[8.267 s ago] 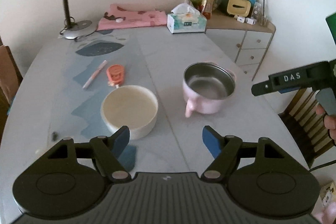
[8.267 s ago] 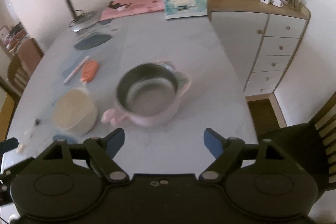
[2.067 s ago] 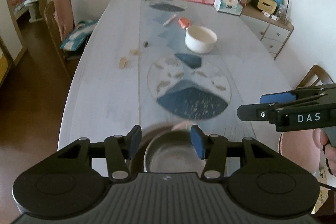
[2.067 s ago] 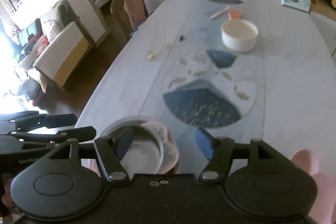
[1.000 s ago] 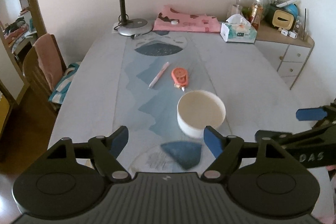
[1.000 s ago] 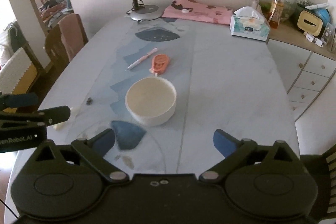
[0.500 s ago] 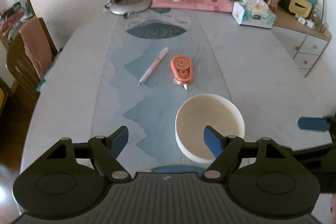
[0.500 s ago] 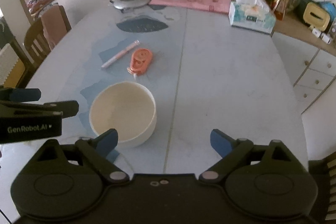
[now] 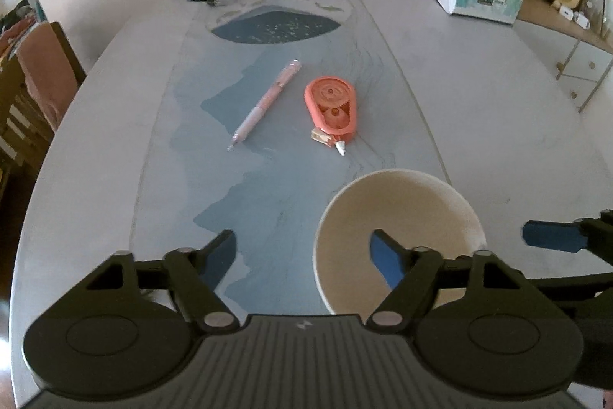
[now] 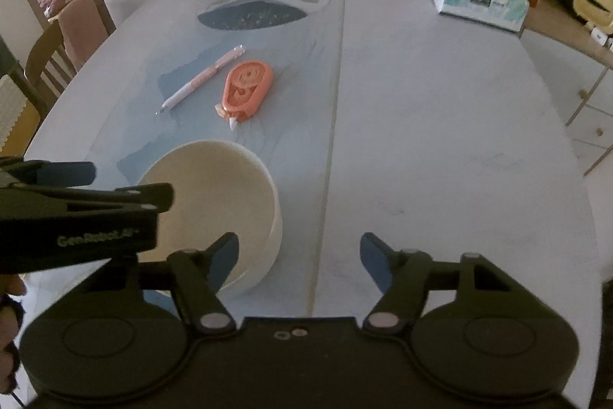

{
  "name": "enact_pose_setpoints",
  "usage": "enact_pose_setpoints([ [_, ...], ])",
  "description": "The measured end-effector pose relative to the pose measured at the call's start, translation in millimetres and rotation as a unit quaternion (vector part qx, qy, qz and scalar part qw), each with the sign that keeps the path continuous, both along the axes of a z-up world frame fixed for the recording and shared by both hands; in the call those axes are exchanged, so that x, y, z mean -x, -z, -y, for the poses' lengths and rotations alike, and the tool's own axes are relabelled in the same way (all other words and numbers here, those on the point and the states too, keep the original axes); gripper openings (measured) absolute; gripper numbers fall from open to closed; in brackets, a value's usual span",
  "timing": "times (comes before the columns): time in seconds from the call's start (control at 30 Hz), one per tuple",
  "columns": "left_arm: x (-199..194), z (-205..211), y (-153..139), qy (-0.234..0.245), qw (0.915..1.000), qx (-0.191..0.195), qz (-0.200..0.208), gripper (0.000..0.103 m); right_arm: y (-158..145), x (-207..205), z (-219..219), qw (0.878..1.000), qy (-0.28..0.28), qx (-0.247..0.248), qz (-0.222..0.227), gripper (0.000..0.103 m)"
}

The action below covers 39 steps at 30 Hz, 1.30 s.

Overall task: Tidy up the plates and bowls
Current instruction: 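Reach both tools to the cream-white bowl and grasp its rim, then lift the cream-white bowl with both tools and carry it toward the stack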

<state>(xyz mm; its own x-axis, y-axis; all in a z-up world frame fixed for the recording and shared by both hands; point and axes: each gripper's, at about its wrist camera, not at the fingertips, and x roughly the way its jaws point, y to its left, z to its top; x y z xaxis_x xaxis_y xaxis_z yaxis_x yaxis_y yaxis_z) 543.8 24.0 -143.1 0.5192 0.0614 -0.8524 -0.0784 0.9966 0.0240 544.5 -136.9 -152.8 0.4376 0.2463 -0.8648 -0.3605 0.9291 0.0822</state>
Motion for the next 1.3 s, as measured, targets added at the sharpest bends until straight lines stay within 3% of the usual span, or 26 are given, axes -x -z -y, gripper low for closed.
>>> enact_pose_setpoints([
  [0.1, -5, 4, 6, 0.008, 1.0, -0.003, -0.005, 0.053, 6, -3, -2, 1.0, -0.004, -0.001, -0.007, 0.05],
  [0.17, -6, 6, 9, 0.009, 0.9999, -0.008, -0.008, 0.035, 9, -4, -2, 1.0, -0.007, -0.008, -0.012, 0.043],
  [0.37, -6, 7, 12, 0.008, 0.9999, -0.002, -0.011, 0.01, 8, -5, -5, 1.0, -0.009, -0.017, -0.014, 0.027],
  [0.5, -5, 11, 13, 0.012, 0.9999, 0.001, -0.012, 0.005, 7, -2, -6, 1.0, -0.01, -0.014, -0.009, 0.012],
  [0.57, -1, 13, 11, 0.012, 0.9999, -0.001, -0.011, 0.004, 5, -1, -7, 1.0, -0.007, -0.011, -0.007, 0.009],
  [0.97, 41, 22, -10, 0.024, 0.9995, -0.008, -0.021, 0.003, -14, 24, -4, 1.0, 0.011, 0.001, -0.021, 0.006],
  [1.3, 98, 20, -51, 0.027, 0.9995, -0.005, -0.012, 0.003, -51, 74, -6, 1.0, 0.0, -0.001, -0.009, 0.006],
])
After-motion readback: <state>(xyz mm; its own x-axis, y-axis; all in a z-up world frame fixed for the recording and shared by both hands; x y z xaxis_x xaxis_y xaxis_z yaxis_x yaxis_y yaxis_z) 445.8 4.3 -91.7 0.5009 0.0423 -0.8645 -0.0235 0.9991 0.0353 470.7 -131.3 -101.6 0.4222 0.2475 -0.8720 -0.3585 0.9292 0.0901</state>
